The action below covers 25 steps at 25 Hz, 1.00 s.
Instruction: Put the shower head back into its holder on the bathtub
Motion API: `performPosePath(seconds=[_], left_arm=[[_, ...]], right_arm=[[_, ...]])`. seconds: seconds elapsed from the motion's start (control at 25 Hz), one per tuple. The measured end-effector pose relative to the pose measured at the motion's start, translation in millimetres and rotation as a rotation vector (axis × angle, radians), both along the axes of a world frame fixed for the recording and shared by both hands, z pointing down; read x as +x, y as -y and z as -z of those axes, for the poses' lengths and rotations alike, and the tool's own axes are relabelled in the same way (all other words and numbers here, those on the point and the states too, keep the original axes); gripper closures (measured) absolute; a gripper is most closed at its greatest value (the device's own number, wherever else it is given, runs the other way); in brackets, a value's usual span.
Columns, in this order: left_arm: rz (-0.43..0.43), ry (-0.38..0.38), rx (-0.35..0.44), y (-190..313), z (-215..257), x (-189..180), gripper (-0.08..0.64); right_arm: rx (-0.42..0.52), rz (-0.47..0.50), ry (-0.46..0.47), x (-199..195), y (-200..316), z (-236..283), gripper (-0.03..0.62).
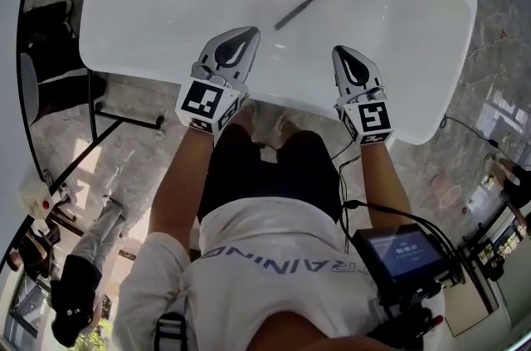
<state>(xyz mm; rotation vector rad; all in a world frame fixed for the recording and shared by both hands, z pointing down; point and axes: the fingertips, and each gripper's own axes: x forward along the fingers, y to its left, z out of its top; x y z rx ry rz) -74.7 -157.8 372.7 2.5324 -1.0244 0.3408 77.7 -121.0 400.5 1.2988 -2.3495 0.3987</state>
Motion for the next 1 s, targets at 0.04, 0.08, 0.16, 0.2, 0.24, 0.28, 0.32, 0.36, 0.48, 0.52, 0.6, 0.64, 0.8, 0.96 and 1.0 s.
performPosePath(seconds=[0.04,0.08,0.16,0.2,0.24,0.28,0.32,0.36,0.48,0.52,0.6,0.64,0.8,0.96,1.0], left_arm=[[0.008,0.001,-0.012,4,-15,-4,0.543],[0.016,0.002,-0.022,9,-30,-7,0.543],[0.025,0.007,-0.038,21,-61,-10,0.543],[0.026,0.011,-0.044,27,-76,-10,0.543],[0.027,0.014,-0.051,33,-91,-9,0.543],[0.027,0.015,-0.059,39,-106,-8,0.543],[0.029,0.014,-0.068,44,-121,-7,0.543],[0.034,0.014,-0.078,49,-136,-8,0.543],[0.048,0.029,-0.093,59,-188,-17,0.543],[0.043,0.041,-0.092,62,-208,-19,0.543],[0.029,0.064,-0.102,68,-249,-18,0.543],[0.030,0.068,-0.114,70,-268,-17,0.543],[0.023,0.064,-0.144,80,-328,-5,0.543],[0.041,0.070,-0.199,90,-375,0,0.543],[0.038,0.082,-0.210,91,-384,2,0.543]], right_arm=[[-0.002,0.012,-0.011,-4,6,-13,0.580],[-0.005,0.026,-0.021,-6,13,-27,0.580],[-0.011,0.058,-0.042,-9,27,-56,0.580],[-0.012,0.079,-0.054,-10,34,-70,0.580],[-0.011,0.104,-0.069,-12,41,-83,0.580],[-0.010,0.133,-0.090,-13,48,-97,0.580],[-0.010,0.164,-0.116,-15,53,-113,0.580],[-0.010,0.198,-0.144,-17,58,-130,0.580],[-0.009,0.317,-0.250,-30,65,-187,0.578],[-0.011,0.361,-0.286,-34,67,-210,0.578],[-0.033,0.458,-0.344,-39,68,-261,0.578],[-0.046,0.517,-0.371,-41,70,-287,0.578],[-0.078,0.730,-0.484,-42,76,-382,0.572],[-0.098,0.957,-0.609,-39,58,-457,0.506],[-0.095,1.015,-0.652,-35,53,-472,0.497]])
